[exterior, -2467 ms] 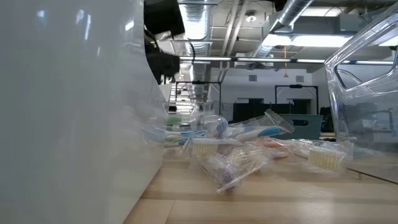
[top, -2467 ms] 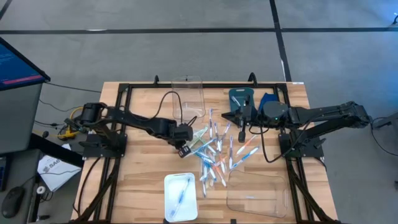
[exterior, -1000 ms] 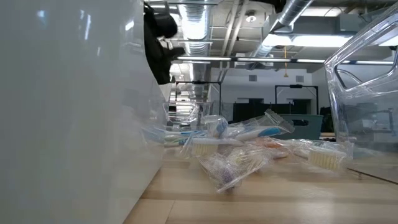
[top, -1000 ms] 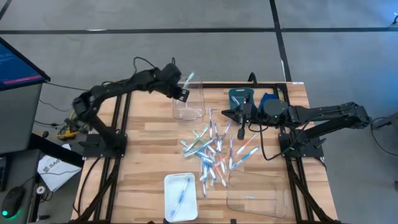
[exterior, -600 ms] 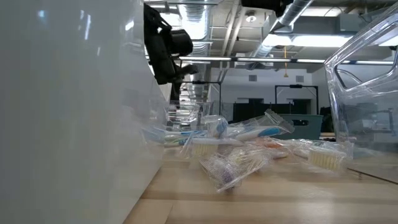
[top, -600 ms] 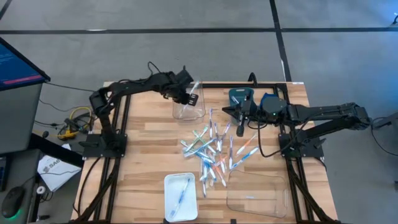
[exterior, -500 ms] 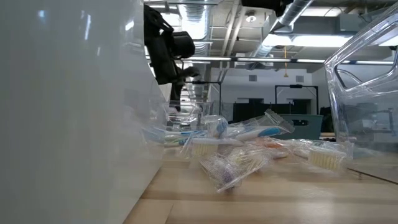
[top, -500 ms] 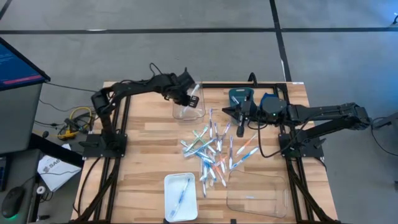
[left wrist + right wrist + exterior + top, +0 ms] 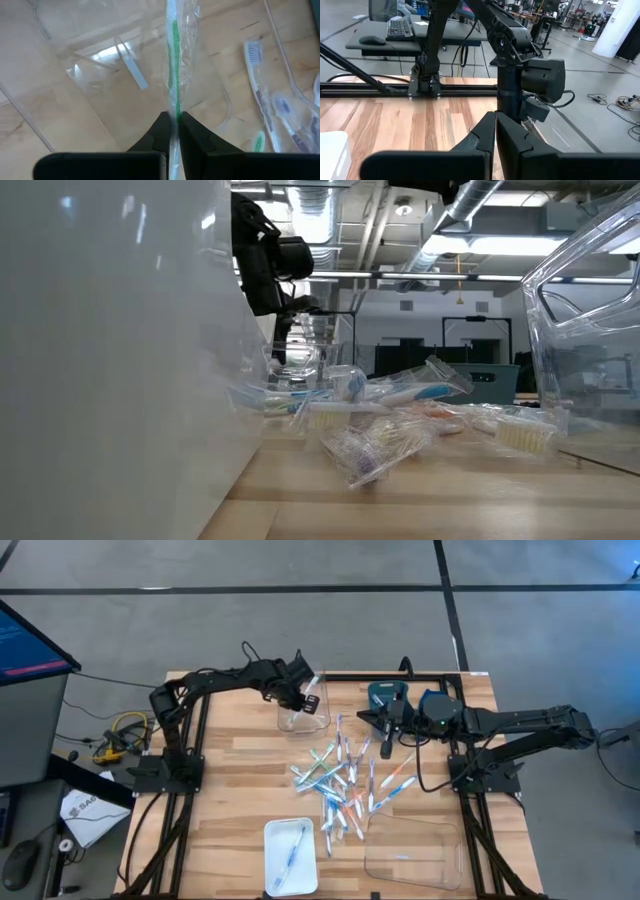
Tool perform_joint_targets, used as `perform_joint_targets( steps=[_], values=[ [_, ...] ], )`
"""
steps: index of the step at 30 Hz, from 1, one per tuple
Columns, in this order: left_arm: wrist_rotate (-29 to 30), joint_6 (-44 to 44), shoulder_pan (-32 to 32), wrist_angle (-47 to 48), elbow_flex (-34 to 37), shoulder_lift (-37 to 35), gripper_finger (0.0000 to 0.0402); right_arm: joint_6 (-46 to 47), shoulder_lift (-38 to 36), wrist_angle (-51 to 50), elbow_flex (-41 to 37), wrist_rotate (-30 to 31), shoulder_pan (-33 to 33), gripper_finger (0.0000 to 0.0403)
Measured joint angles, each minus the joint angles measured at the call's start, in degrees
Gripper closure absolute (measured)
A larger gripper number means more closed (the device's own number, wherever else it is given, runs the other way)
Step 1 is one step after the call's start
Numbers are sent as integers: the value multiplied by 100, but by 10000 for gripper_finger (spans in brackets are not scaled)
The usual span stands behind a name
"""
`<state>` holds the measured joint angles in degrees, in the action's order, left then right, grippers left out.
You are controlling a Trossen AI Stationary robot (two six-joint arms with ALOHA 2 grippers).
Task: Pick & Place Toothbrushes
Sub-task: Put the green toothbrush into the top transparent bin
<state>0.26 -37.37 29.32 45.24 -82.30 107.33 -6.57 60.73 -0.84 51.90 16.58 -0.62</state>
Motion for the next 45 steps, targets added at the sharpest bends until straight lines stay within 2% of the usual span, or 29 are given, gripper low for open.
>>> perform_joint_targets(
  steps=[28, 40, 45],
  values=[
    [176, 56, -15, 332, 46, 0, 391, -1, 0, -2, 0, 0, 0, 393],
    [371, -356, -15, 343, 334, 2, 391, -1, 0, 0, 0, 0, 0, 393],
    [464, -576, -15, 312, 334, 2, 379, 0, 0, 2, 0, 0, 0, 393]
  ],
)
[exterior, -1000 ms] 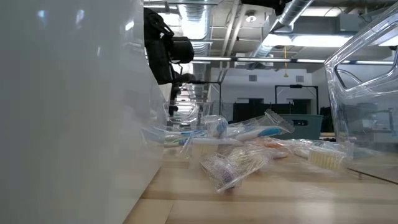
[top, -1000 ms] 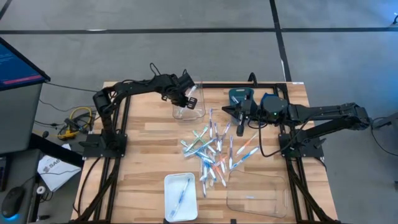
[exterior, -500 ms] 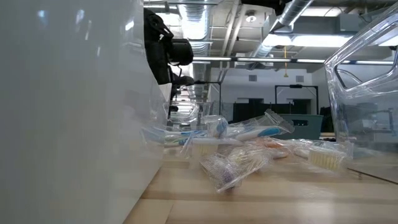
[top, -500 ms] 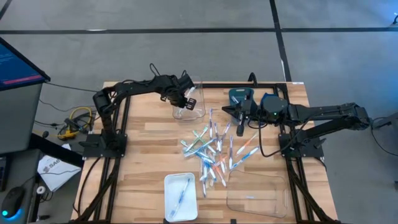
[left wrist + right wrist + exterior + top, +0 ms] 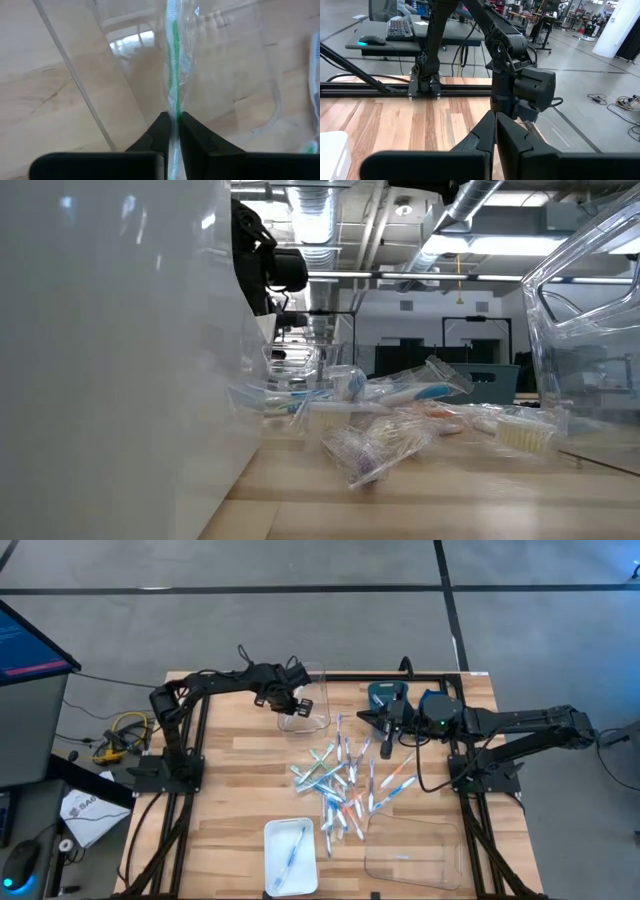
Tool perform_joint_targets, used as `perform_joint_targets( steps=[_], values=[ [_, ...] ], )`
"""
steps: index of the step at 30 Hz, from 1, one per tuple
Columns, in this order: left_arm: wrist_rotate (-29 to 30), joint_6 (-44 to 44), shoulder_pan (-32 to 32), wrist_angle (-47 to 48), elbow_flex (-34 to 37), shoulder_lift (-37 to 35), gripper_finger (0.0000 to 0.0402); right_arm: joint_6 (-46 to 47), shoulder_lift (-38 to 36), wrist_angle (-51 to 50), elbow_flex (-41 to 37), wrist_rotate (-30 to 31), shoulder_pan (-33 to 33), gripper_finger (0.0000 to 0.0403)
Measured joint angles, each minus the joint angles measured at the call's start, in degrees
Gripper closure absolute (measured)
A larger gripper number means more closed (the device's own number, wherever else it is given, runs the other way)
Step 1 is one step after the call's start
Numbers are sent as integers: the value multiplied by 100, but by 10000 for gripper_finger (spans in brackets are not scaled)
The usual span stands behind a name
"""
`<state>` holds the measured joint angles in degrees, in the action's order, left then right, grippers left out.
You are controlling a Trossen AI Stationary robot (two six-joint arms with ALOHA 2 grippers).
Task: Pick & Place Toothbrushes
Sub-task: Put the green toothbrush into the top transparent bin
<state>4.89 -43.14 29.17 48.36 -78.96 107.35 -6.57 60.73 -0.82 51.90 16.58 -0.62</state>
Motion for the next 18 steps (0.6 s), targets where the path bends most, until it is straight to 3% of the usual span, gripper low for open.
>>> perform_joint_targets(
  steps=[18],
  values=[
    [46, -1148, -147, -71, 0, 0, 380, -2, 0, 9, 0, 0, 0, 393]
  ],
)
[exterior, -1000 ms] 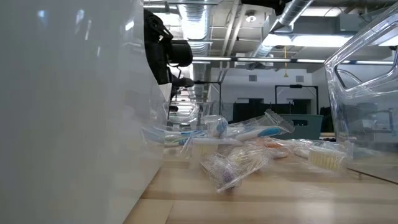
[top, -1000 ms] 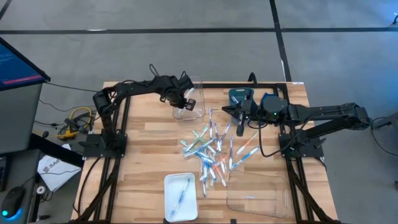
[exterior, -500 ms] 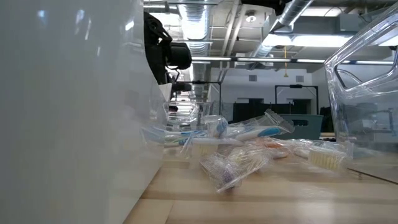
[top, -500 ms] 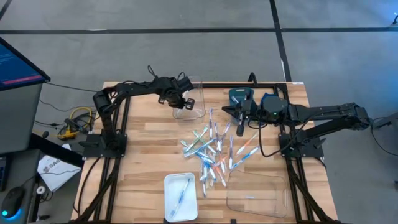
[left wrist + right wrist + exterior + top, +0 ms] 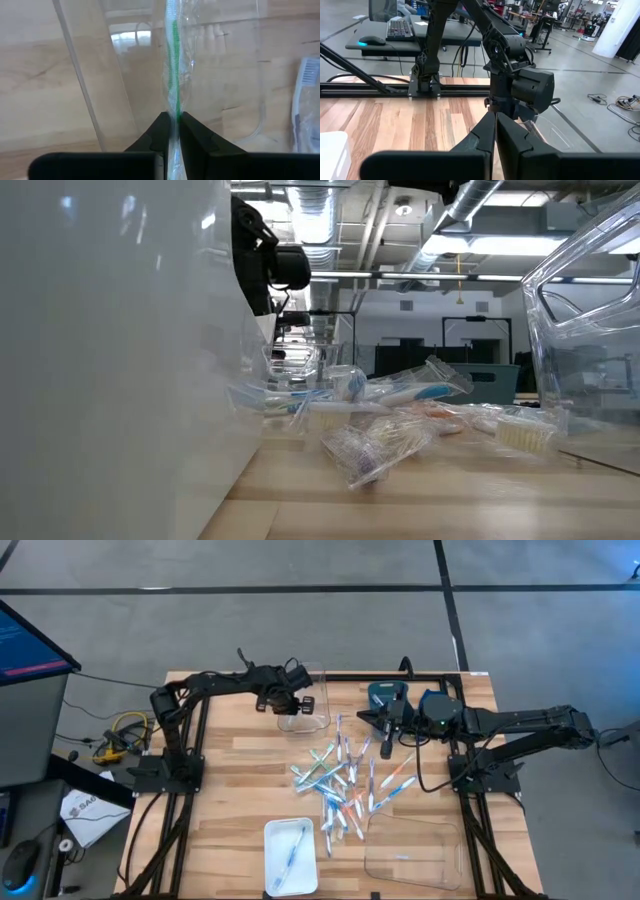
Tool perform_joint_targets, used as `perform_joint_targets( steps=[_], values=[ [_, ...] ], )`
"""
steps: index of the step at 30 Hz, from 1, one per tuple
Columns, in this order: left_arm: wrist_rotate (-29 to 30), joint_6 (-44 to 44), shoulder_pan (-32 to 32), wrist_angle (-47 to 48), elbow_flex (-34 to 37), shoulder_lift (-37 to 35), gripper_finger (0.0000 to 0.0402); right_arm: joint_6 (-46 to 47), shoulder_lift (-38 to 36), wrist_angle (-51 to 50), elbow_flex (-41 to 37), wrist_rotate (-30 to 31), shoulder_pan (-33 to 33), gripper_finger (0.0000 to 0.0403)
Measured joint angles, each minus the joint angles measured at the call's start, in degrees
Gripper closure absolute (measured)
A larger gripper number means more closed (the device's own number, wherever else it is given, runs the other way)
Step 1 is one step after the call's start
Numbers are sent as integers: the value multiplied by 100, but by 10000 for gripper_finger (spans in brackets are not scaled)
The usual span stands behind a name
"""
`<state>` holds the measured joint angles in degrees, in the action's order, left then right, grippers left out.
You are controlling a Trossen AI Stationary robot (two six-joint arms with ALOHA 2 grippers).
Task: Pick & Place Toothbrushes
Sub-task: Put the green toothbrush into the top transparent bin, then put the orange toothbrush into the bottom transparent bin
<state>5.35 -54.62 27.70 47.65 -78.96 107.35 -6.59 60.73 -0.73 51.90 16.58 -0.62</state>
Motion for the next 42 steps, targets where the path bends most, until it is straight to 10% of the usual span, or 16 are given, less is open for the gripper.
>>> perform_joint_targets(
  steps=[23, 42],
  values=[
    [-263, -593, -273, 213, 0, 0, 373, -440, 0, 227, -2, -1, 1, 393],
    [-241, -420, -373, 143, 0, 0, 248, -446, 0, 140, -2, 0, 0, 393]
  ],
)
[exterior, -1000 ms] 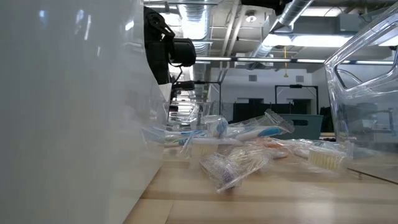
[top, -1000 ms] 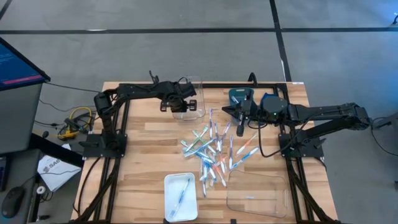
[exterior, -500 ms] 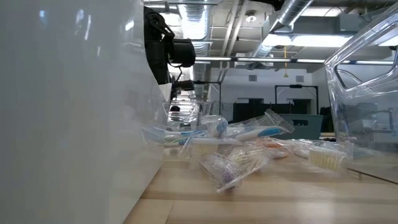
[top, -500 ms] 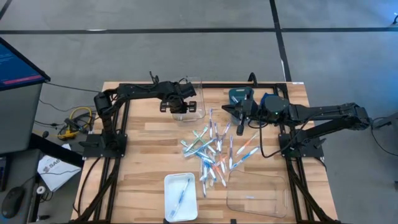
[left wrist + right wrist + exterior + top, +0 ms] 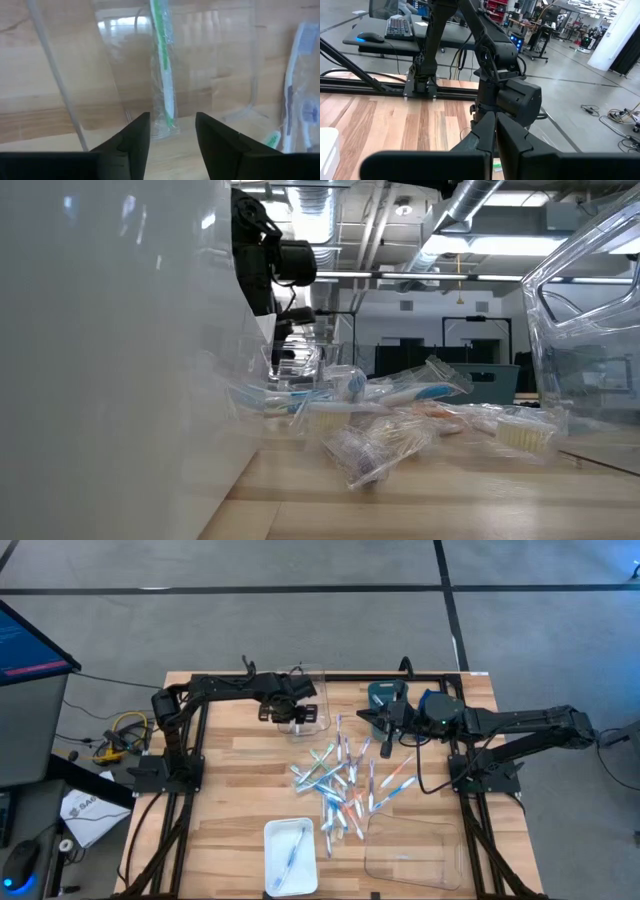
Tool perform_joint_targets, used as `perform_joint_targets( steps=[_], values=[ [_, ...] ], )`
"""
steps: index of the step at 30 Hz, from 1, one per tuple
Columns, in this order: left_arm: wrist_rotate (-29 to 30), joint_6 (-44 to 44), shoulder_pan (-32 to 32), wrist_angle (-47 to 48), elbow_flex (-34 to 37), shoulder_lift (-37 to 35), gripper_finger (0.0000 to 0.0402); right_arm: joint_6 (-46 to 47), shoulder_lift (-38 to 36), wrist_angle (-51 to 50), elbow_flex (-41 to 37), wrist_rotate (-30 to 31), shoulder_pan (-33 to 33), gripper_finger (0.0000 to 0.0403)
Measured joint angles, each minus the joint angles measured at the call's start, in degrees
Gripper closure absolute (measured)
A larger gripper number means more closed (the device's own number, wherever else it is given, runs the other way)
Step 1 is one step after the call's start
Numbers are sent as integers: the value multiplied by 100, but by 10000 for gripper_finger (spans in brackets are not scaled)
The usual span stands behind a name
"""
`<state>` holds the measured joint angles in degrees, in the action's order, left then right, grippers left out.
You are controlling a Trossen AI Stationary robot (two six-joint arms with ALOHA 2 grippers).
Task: Pick & Place Toothbrushes
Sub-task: Put the orange toothbrush into the bottom transparent bin
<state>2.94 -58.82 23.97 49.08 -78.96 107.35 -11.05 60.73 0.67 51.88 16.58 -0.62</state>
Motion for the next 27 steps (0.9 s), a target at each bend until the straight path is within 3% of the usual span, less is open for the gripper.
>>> perform_joint_targets(
  steps=[15, 27],
  values=[
    [122, 949, -62, -326, 0, -881, 253, 0, 0, -28, 0, 0, -17, 393],
    [1551, 2340, -862, -1020, -2, -1517, 264, 13, 0, -175, 0, 0, -293, 393]
  ],
)
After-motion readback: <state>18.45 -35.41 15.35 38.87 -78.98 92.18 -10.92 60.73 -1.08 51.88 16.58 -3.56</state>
